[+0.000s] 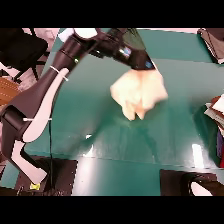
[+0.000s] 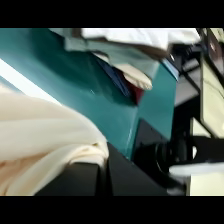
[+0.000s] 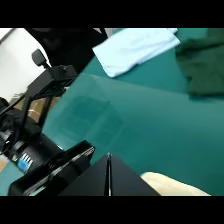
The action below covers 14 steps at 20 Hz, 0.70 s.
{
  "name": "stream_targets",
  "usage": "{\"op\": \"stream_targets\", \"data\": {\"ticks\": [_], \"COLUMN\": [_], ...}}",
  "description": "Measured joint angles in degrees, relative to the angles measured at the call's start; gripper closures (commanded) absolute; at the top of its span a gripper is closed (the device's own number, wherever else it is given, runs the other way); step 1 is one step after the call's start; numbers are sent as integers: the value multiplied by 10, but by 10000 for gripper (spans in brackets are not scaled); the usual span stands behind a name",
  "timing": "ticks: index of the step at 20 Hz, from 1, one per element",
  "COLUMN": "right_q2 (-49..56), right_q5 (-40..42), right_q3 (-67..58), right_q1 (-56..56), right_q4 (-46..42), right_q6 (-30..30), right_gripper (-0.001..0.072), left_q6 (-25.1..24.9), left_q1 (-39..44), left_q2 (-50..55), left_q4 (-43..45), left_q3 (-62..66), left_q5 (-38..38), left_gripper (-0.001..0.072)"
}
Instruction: Fold the shirts.
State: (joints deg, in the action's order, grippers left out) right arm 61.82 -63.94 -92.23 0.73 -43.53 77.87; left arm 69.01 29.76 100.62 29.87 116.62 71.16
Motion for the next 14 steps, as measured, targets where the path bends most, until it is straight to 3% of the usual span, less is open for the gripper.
{"op": "stream_targets", "data": {"ticks": [4,7,11,13,14], "right_q2": [-81,-136,-155,-129,-110], "right_q5": [14,34,41,36,37], "right_q3": [164,284,391,418,424], "right_q1": [-40,-80,-114,-110,-99], "right_q4": [0,2,3,4,5], "right_q6": [25,45,59,59,58], "right_gripper": [690,682,366,319,277], "left_q6": [49,112,173,186,189], "left_q1": [25,-6,-80,-103,-111], "left_q2": [-1,-7,-21,-26,-27], "left_q4": [215,400,533,544,547], "left_q3": [-1,-23,-73,-104,-122], "left_q5": [127,221,300,317,319], "left_gripper": [678,678,676,673,419]}}
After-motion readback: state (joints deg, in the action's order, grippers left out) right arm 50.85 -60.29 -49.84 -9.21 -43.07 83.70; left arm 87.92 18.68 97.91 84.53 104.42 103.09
